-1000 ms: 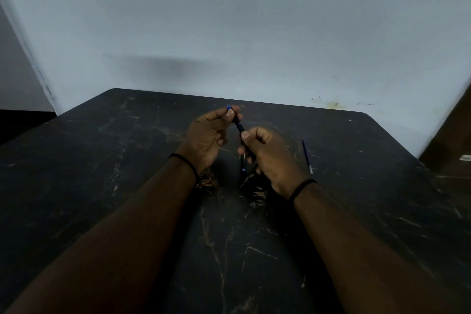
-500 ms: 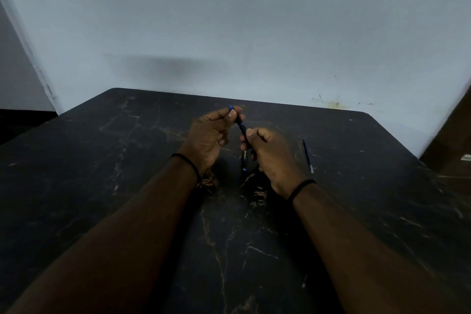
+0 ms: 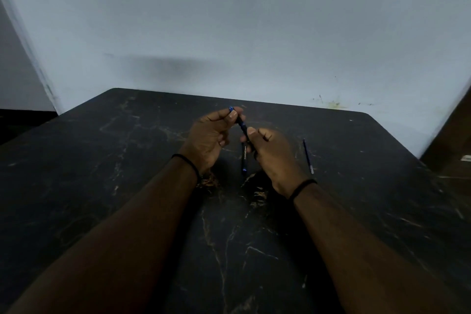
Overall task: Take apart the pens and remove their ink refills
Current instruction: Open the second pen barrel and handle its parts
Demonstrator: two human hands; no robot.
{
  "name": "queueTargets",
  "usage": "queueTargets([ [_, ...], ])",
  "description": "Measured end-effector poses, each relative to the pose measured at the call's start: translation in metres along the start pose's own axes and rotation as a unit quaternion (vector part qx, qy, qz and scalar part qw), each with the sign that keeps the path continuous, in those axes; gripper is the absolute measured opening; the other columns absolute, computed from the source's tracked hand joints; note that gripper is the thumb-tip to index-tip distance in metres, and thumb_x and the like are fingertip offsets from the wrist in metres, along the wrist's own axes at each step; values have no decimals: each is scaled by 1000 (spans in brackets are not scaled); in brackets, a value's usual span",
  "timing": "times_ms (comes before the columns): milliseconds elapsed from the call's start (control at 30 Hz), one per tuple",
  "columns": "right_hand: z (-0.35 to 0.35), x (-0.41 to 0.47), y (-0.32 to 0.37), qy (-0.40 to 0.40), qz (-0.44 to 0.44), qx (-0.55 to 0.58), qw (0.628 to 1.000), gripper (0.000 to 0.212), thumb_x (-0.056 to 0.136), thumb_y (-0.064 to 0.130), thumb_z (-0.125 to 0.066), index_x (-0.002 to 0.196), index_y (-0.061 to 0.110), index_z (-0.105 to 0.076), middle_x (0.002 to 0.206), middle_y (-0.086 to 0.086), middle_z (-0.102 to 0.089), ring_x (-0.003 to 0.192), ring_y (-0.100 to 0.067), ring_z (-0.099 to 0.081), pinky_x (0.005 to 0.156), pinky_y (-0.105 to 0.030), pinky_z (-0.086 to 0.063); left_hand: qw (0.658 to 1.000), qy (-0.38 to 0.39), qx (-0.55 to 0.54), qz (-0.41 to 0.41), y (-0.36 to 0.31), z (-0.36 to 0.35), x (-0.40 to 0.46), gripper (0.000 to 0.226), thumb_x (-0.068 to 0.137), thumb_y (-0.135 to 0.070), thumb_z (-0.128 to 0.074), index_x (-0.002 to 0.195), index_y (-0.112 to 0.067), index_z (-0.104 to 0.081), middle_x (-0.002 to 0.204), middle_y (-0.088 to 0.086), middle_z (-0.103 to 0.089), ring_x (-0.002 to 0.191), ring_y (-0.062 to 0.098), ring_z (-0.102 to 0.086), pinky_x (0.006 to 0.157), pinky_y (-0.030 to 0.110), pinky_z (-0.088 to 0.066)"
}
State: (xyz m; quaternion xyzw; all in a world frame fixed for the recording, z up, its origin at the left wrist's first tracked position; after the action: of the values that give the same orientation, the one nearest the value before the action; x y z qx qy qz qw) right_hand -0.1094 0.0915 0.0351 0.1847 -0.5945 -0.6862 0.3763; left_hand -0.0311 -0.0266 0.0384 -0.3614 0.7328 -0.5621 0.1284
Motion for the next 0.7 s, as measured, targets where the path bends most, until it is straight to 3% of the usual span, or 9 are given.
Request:
queueTargets([
  [133, 3, -1, 4, -20, 38, 15, 999, 16, 97, 22, -62, 91, 7, -64, 71, -1, -52, 62, -9, -43, 58, -24, -37, 1000, -1, -2, -2, 0, 0, 0, 16, 96, -12, -56, 96, -16, -72, 87, -2, -76, 41, 3, -34, 46, 19, -29],
  [200, 3, -2, 5, -27, 50, 20, 998, 10, 92, 16, -68, 92, 12, -58, 72, 1, -51, 64, -10, -45, 59, -23, -39, 1000, -2, -2, 1, 0, -1, -1, 16, 95, -12, -57, 96, -16, -73, 86, -1, -76, 41, 3, -34, 46, 18, -29],
  [300, 3, -3, 3, -25, 40, 25, 999, 14, 92, 25, -69, 96, 17, -58, 79, 1, -58, 68, -10, -51, 61, -21, -42, 1000, -1, -2, 4, -1, -2, -2, 17, 96, -11, -56, 95, -15, -72, 84, -2, -76, 41, 3, -34, 46, 18, -29],
  [433, 2, 0, 1, -20, 12, 14, 1000, 36, 101, 39, -50, 92, 12, -73, 78, -1, -67, 66, -6, -57, 60, -19, -42, 1000, 2, 4, -1, -2, -4, -3, 17, 97, -10, -53, 98, -13, -70, 83, -5, -74, 42, 3, -34, 45, 19, -27],
  [500, 1, 0, 2, -20, 18, -7, 1000, 34, 103, 33, -49, 86, 15, -73, 75, 1, -66, 66, -7, -56, 61, -21, -41, 1000, 5, 7, -3, -2, -4, -3, 17, 97, -11, -53, 98, -14, -70, 84, -5, -74, 42, 3, -34, 46, 19, -27],
  [600, 2, 0, 5, -26, 48, 10, 998, 17, 96, 19, -62, 80, 18, -63, 76, -2, -59, 71, -12, -51, 68, -29, -41, 1000, 4, 8, -1, -2, -3, -3, 17, 97, -11, -54, 97, -15, -71, 85, -3, -75, 42, 4, -33, 47, 19, -28],
  [700, 3, -2, 3, -22, 46, 26, 998, 19, 89, 12, -70, 87, 22, -54, 84, -5, -57, 72, -14, -50, 65, -26, -40, 1000, 4, 9, 0, 0, -3, -2, 17, 96, -12, -55, 97, -16, -72, 86, -2, -75, 42, 4, -34, 46, 19, -29],
])
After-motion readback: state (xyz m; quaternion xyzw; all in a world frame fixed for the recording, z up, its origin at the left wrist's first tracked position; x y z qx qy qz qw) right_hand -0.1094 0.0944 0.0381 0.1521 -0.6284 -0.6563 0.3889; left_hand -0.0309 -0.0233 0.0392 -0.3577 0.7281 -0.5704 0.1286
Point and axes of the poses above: each hand's wrist, its own x-axis towards the middle knuckle, its own z-axis out of the back of the hand, y = z × x, the point moved 8 cm from there along x, towards the middle knuckle
